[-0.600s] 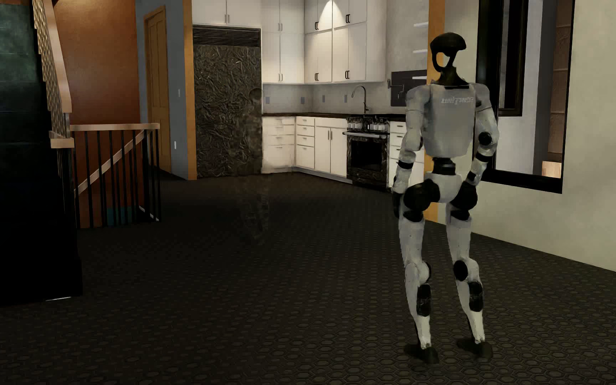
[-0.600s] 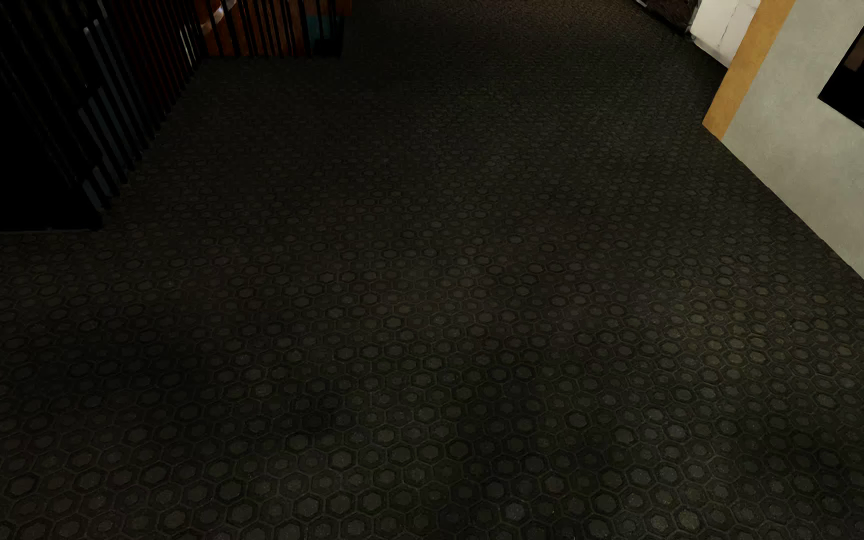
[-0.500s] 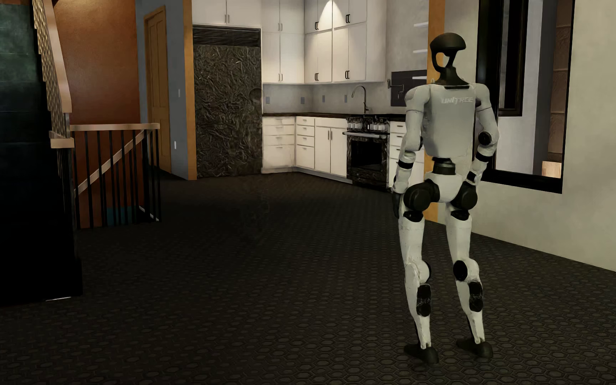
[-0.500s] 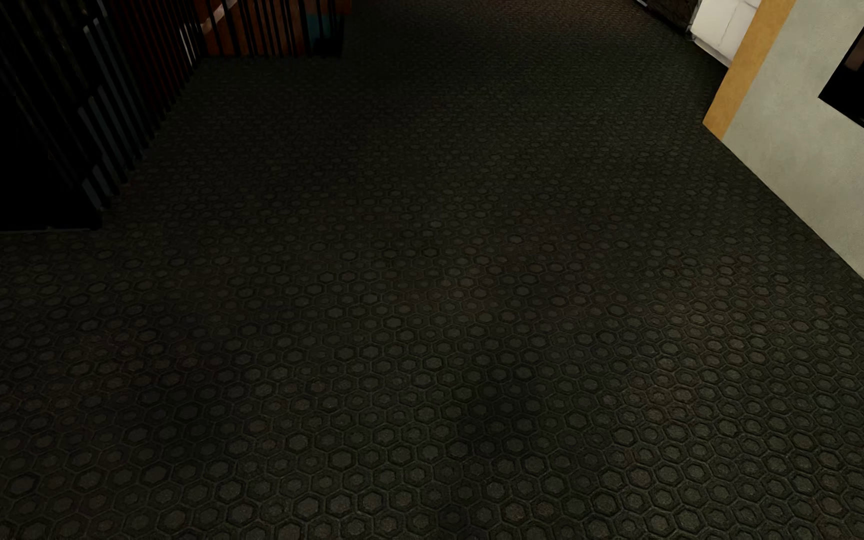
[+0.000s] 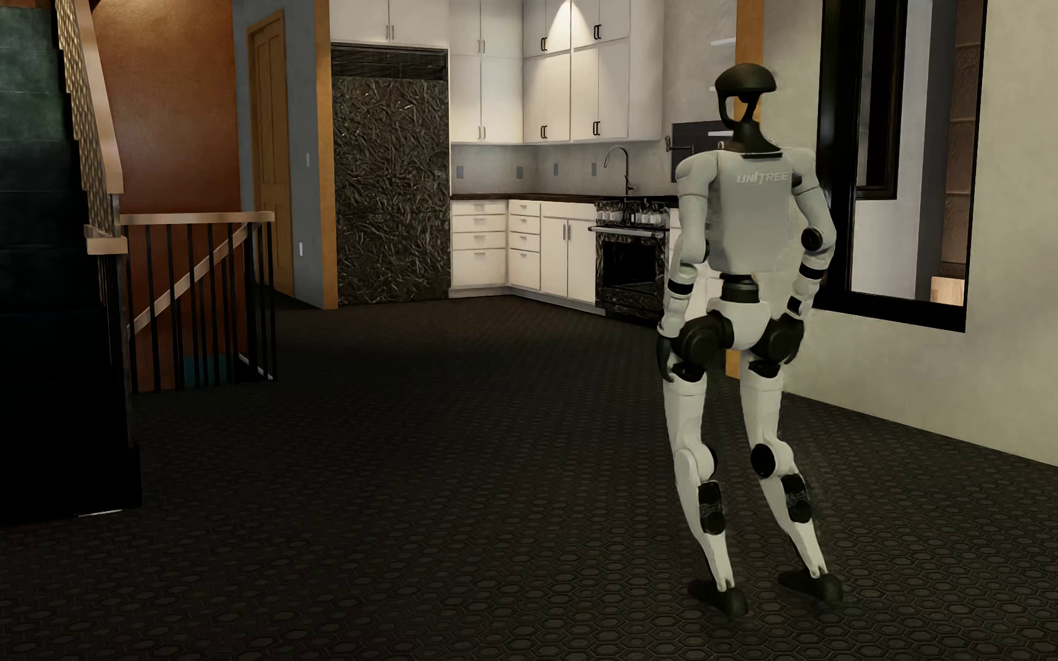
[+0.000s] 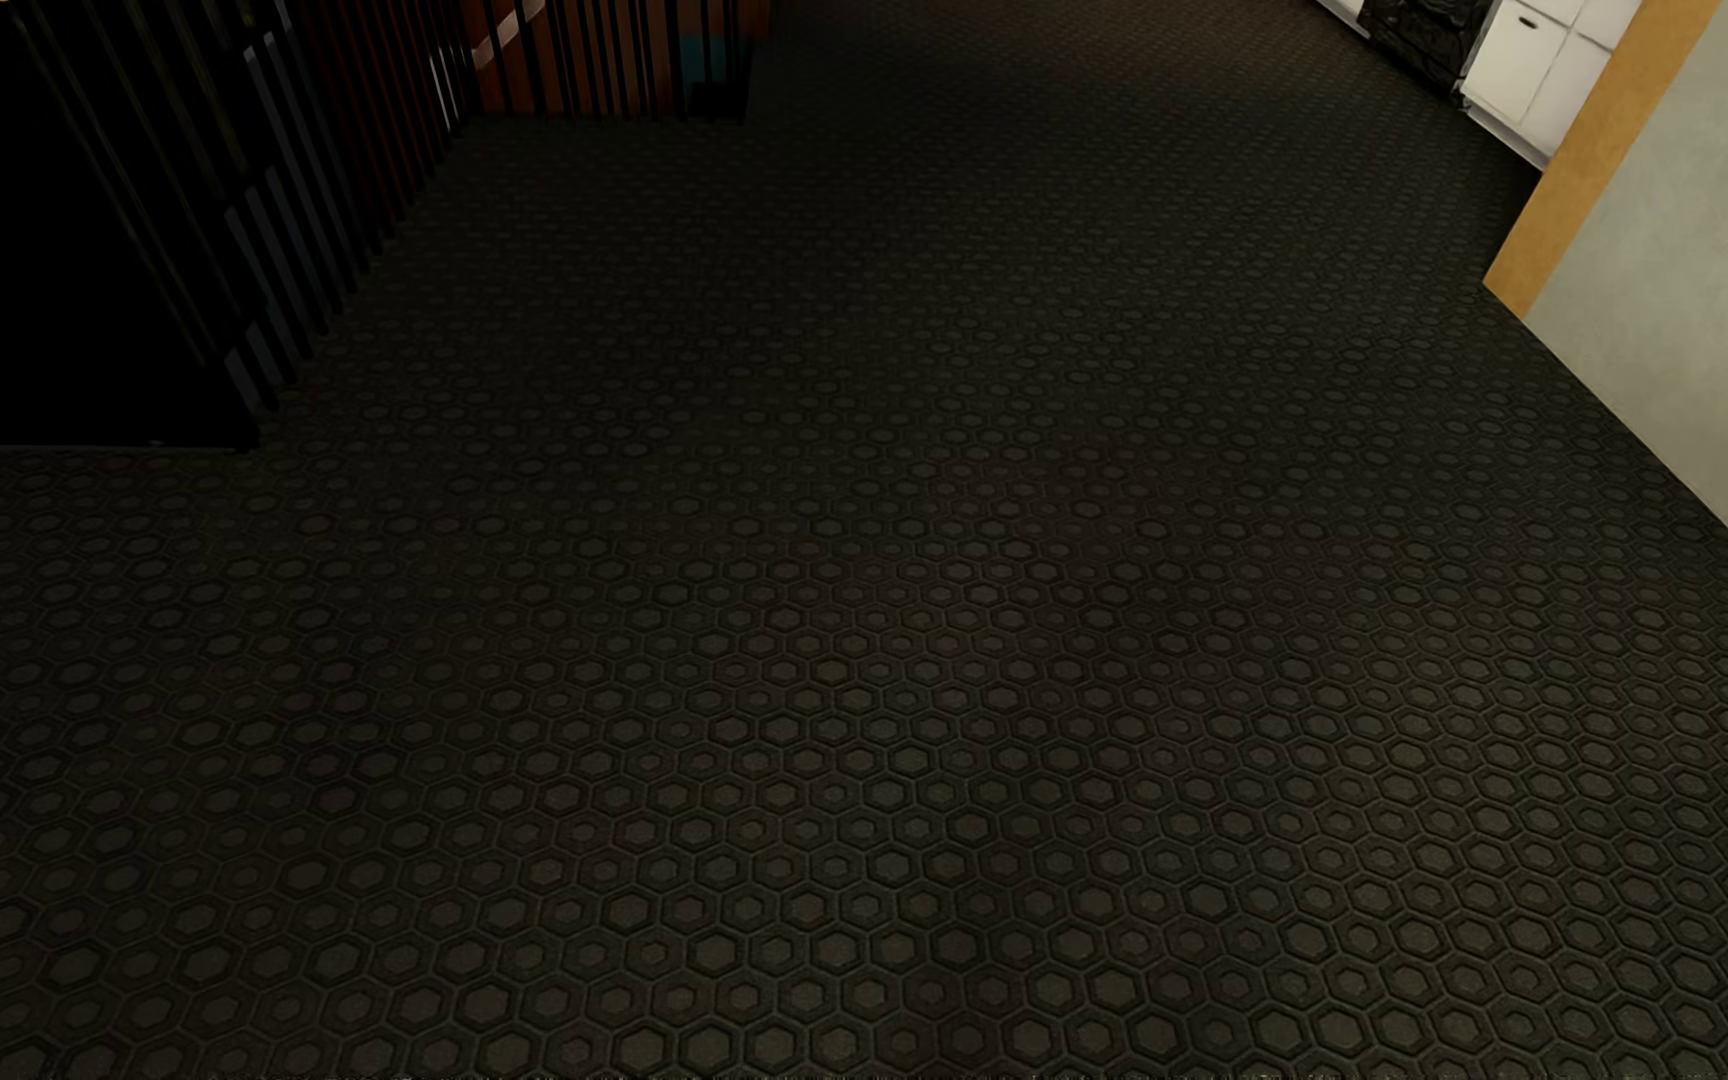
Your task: Move forward
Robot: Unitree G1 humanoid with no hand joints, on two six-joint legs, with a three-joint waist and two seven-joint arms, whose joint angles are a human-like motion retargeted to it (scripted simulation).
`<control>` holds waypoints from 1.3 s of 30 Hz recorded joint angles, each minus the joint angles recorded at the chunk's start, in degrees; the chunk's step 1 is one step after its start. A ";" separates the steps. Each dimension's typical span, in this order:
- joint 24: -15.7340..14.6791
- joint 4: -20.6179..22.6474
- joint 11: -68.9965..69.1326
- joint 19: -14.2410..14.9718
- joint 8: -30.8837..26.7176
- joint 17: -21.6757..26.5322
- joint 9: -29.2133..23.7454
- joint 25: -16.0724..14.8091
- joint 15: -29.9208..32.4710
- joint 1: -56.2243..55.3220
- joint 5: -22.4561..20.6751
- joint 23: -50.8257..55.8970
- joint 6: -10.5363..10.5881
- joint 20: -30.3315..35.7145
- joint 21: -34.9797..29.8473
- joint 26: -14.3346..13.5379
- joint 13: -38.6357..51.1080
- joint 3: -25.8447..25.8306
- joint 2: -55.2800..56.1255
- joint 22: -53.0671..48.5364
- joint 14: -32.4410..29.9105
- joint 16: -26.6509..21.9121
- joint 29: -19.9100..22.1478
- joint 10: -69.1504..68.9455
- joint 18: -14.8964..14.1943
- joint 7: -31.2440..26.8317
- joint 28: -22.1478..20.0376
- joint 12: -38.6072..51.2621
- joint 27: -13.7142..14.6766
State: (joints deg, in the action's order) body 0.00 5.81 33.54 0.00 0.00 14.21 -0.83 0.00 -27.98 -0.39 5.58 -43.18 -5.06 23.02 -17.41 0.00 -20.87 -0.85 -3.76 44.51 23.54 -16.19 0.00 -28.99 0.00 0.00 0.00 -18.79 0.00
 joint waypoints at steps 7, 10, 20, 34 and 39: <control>0.00 0.81 29.70 0.00 0.00 -2.04 -2.86 0.00 5.45 4.58 -0.21 -2.57 -2.09 -4.12 2.04 0.00 0.37 -5.49 35.19 -5.29 6.14 0.58 0.00 3.41 0.00 0.00 0.00 5.09 0.00; 0.00 -0.78 17.78 0.00 0.00 -1.60 -4.39 0.00 11.00 9.44 0.38 -4.91 -0.99 -6.51 3.88 0.00 -2.34 -8.62 43.10 -16.51 9.91 1.55 0.00 5.07 0.00 0.00 0.00 8.41 0.00; 0.00 -5.26 13.23 0.00 0.00 0.49 -5.91 0.00 24.00 11.96 -2.09 -14.93 3.11 -2.38 5.85 0.00 1.23 -8.51 39.75 -26.93 -30.48 1.53 0.00 -17.18 0.00 0.00 0.00 13.93 0.00; 0.00 -5.14 -2.29 0.00 0.00 0.64 -3.63 0.00 5.78 -27.49 -4.59 26.25 2.85 -9.59 10.82 0.00 8.02 10.09 -20.54 4.09 -7.32 0.38 0.00 1.21 0.00 0.00 0.00 -9.89 0.00; 0.00 -1.69 37.44 0.00 0.00 -0.26 -3.39 0.00 38.42 -28.77 3.69 13.29 -1.89 -4.78 3.22 0.00 4.84 8.68 -6.04 9.57 -39.78 0.53 0.00 -12.02 0.00 0.00 0.00 -8.79 0.00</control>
State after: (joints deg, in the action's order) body 0.00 4.12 70.99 0.00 0.00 13.96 -4.22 0.00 10.44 -29.16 9.27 -29.89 -6.95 18.23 -14.19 0.00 -16.03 7.84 -9.81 54.08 -16.24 -15.67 0.00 -41.00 0.00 0.00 0.00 -27.58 0.00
